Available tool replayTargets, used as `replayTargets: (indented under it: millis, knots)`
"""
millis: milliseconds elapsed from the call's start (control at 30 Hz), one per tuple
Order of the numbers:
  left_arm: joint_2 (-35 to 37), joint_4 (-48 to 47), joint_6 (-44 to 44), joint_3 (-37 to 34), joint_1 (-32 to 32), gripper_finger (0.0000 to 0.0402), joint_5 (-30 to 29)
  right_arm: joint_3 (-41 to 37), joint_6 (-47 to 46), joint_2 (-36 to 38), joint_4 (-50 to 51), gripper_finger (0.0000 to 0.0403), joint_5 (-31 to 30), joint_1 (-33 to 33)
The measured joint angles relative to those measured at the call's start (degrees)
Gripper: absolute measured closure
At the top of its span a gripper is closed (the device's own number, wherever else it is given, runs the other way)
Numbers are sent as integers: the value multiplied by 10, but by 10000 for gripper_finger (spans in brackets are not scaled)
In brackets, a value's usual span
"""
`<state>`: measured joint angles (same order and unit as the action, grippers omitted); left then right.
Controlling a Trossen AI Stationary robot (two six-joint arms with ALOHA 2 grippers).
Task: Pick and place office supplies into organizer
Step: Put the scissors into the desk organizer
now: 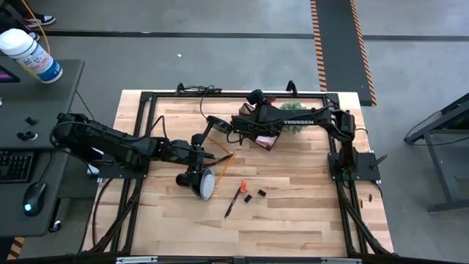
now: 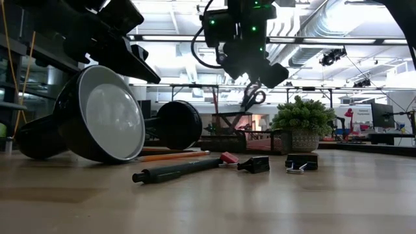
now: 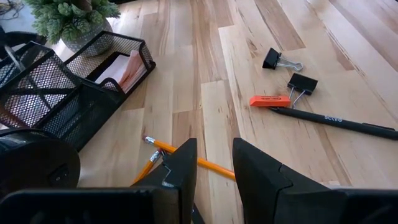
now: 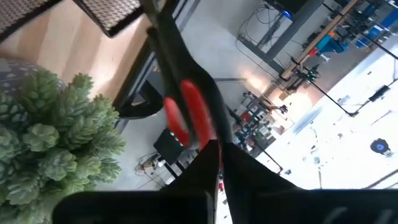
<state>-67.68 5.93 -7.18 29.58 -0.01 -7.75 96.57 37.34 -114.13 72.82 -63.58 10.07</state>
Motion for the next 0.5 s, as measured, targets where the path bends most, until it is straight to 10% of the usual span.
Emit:
replayTargets:
  millis: [500]
  knots:
    - [0,0,0,0,0,309,0,0,-2,0,-13,399,-43,0]
